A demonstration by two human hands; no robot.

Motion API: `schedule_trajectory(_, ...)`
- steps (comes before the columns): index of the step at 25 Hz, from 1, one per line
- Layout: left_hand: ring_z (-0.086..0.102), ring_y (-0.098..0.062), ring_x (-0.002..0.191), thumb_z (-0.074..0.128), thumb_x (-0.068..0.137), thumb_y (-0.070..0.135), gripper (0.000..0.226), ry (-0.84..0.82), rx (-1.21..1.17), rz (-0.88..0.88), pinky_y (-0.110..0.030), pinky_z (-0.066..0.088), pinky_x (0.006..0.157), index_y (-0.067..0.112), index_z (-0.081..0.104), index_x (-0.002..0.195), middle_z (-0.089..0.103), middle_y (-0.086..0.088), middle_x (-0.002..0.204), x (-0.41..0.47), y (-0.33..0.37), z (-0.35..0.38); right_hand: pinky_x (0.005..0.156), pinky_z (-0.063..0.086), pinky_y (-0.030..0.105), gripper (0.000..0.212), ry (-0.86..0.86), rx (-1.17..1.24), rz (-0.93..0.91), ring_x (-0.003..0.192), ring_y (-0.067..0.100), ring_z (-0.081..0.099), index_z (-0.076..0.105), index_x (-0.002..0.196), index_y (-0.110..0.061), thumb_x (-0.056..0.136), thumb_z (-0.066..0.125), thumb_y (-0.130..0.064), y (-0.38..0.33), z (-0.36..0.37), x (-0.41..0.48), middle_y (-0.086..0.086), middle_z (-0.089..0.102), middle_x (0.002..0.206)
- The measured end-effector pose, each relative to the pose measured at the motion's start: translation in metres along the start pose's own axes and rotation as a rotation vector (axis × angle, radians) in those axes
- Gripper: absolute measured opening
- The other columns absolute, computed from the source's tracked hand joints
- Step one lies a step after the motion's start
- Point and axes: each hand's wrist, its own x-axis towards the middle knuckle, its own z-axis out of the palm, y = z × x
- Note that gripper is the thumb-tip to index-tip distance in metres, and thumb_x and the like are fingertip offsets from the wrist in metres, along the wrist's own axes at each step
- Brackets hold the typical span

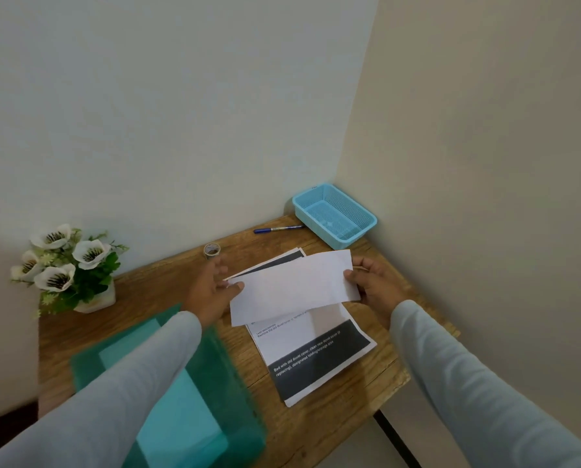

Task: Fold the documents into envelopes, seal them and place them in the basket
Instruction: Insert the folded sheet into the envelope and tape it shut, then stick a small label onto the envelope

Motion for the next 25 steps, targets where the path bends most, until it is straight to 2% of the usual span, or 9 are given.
schedule_trajectory(2, 0.060, -0.021, 0.115, 0.077, 0.089, 0.013, 0.062, 0.002, -0.025, -0.037, -0.048, 0.054, 0.099, 0.027, 0.048, 0.142, 0.065, 0.003, 0.124, 0.002, 0.000, -0.009, 0.090, 0.061, 0.049, 0.021, -0.053, 0.033, -0.028, 0.108, 0.028, 0.070, 0.070, 0.119, -0.023, 0.100, 0.064, -0.019, -0.012, 0.006, 0.010, 0.000, 0.074, 0.118)
schedule_trajectory(5, 0.069, -0.022, 0.103, 0.074, 0.088, 0.001, 0.046, -0.009, -0.030, -0.084, -0.046, 0.061, 0.086, 0.022, 0.061, 0.127, 0.073, -0.002, 0.109, 0.002, -0.001, -0.023, 0.089, 0.062, 0.049, 0.022, -0.062, 0.002, -0.066, 0.109, 0.028, 0.068, 0.070, 0.119, -0.024, 0.099, 0.065, -0.016, -0.021, 0.013, 0.026, 0.000, 0.072, 0.121)
schedule_trajectory(8, 0.072, -0.022, 0.095, 0.072, 0.088, -0.003, 0.032, 0.000, 0.007, -0.122, -0.035, 0.062, 0.072, 0.017, 0.069, 0.113, 0.075, -0.005, 0.102, 0.002, -0.010, -0.031, 0.080, 0.063, 0.042, 0.017, -0.050, -0.116, -0.041, 0.103, 0.026, 0.065, 0.067, 0.115, -0.020, 0.098, 0.067, -0.016, -0.014, 0.022, 0.040, 0.003, 0.068, 0.119)
schedule_trajectory(10, 0.070, -0.024, 0.095, 0.072, 0.087, -0.005, 0.028, 0.063, 0.062, -0.151, -0.037, 0.062, 0.073, 0.015, 0.071, 0.107, 0.073, -0.008, 0.099, 0.003, -0.022, -0.034, 0.070, 0.061, 0.035, 0.018, -0.089, -0.254, -0.006, 0.099, 0.024, 0.064, 0.065, 0.115, -0.019, 0.097, 0.068, -0.019, -0.004, 0.030, 0.045, 0.004, 0.066, 0.118)
schedule_trajectory(12, 0.068, -0.026, 0.094, 0.073, 0.086, -0.007, 0.025, 0.104, 0.112, -0.171, -0.039, 0.061, 0.073, 0.014, 0.072, 0.101, 0.071, -0.011, 0.097, 0.003, -0.035, -0.037, 0.066, 0.060, 0.032, 0.027, -0.148, -0.344, 0.027, 0.099, 0.024, 0.063, 0.062, 0.123, -0.021, 0.097, 0.068, -0.019, 0.009, 0.038, 0.048, 0.002, 0.062, 0.122)
schedule_trajectory(14, 0.066, -0.026, 0.091, 0.074, 0.085, -0.007, 0.024, 0.137, 0.168, -0.163, -0.038, 0.060, 0.073, 0.015, 0.072, 0.096, 0.069, -0.011, 0.094, 0.002, -0.046, -0.036, 0.072, 0.061, 0.034, 0.038, -0.168, -0.452, 0.020, 0.104, 0.024, 0.061, 0.058, 0.132, -0.023, 0.096, 0.068, -0.014, 0.020, 0.044, 0.049, 0.000, 0.059, 0.125)
schedule_trajectory(18, 0.066, -0.020, 0.086, 0.077, 0.084, 0.000, 0.026, 0.183, 0.394, -0.083, -0.031, 0.055, 0.082, 0.025, 0.071, 0.087, 0.071, 0.001, 0.086, 0.004, -0.055, -0.030, 0.099, 0.054, 0.039, 0.050, -0.161, -0.826, -0.134, 0.111, 0.021, 0.062, 0.050, 0.141, -0.027, 0.096, 0.067, -0.015, 0.037, 0.049, 0.052, 0.000, 0.064, 0.128)
schedule_trajectory(21, 0.063, -0.012, 0.080, 0.076, 0.083, 0.003, 0.027, 0.155, 0.569, -0.066, -0.028, 0.054, 0.079, 0.029, 0.070, 0.082, 0.069, 0.009, 0.082, 0.009, -0.057, -0.028, 0.102, 0.053, 0.039, 0.056, -0.194, -0.976, -0.224, 0.118, 0.020, 0.061, 0.047, 0.145, -0.029, 0.095, 0.070, -0.021, 0.043, 0.050, 0.052, -0.002, 0.059, 0.135)
schedule_trajectory(25, 0.064, -0.013, 0.075, 0.074, 0.079, 0.001, 0.026, 0.083, 0.732, -0.075, -0.032, 0.059, 0.077, 0.025, 0.069, 0.070, 0.068, 0.007, 0.073, 0.024, -0.050, -0.027, 0.103, 0.053, 0.038, 0.056, -0.217, -1.044, -0.251, 0.120, 0.021, 0.059, 0.046, 0.144, -0.029, 0.094, 0.071, -0.027, 0.047, 0.050, 0.056, -0.002, 0.052, 0.138)
